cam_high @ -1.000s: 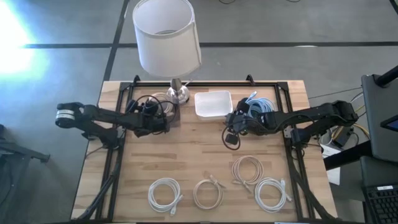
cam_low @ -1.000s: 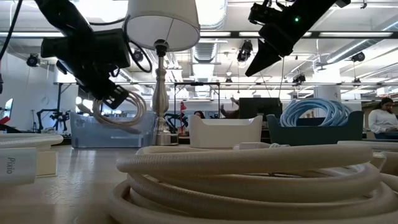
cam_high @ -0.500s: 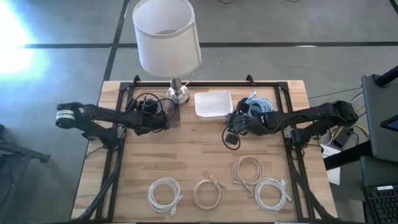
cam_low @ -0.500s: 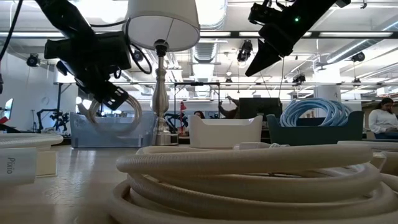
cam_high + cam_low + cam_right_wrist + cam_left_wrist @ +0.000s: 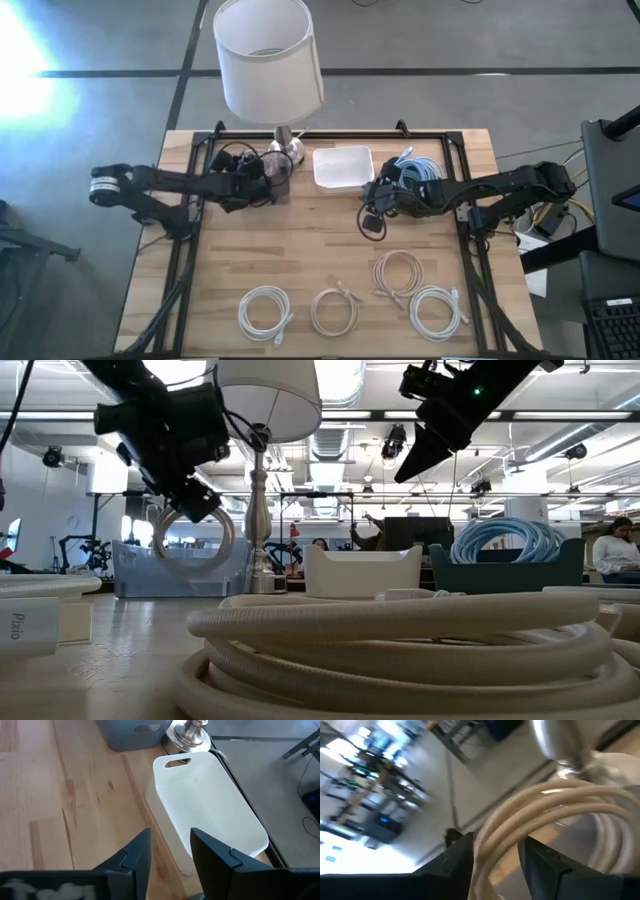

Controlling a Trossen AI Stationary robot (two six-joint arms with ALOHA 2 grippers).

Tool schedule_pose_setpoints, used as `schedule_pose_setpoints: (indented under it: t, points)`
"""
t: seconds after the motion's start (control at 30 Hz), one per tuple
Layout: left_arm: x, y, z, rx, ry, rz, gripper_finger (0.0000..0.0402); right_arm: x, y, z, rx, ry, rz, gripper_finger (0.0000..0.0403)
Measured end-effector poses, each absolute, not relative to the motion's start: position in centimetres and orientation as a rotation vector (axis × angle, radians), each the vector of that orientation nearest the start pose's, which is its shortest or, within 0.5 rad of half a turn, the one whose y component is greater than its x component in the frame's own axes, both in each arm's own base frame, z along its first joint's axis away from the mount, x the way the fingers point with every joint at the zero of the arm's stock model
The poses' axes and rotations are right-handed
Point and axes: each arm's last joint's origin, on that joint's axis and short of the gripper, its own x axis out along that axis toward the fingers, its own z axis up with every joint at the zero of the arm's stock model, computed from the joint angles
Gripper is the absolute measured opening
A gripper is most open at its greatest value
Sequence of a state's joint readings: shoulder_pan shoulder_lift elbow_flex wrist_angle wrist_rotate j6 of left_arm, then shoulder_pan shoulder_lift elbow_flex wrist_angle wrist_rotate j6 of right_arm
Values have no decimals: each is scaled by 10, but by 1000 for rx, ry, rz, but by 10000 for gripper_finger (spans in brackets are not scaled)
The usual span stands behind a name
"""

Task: Sort HDMI cables
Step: Put the top brown hdmi cable into the black bin, then put the bottom brown hdmi cable into the black bin

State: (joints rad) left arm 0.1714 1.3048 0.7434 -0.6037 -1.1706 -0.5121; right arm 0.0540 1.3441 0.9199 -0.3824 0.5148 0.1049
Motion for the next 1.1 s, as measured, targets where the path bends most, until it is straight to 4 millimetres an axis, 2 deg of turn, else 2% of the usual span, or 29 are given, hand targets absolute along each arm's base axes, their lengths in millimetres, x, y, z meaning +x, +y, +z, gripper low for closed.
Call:
schedule_pose_setpoints:
  t: [0.23, 0.47, 0.73, 0.93, 1.1]
  points:
    - [215, 64, 201, 51, 819, 1260, 154, 273, 1, 247, -79, 743, -494, 132]
    - [212, 68, 198, 56, 824, 1293, 153, 274, 2, 247, -19, 742, -465, 122]
    - [220, 70, 215, 68, 766, 1311, 150, 274, 5, 245, 75, 756, -358, 127]
    - [236, 70, 233, -13, 763, 1121, 140, 271, 7, 232, 211, 781, -336, 134]
    - [252, 69, 244, -36, 693, 930, 133, 271, 12, 220, 330, 749, -255, 131]
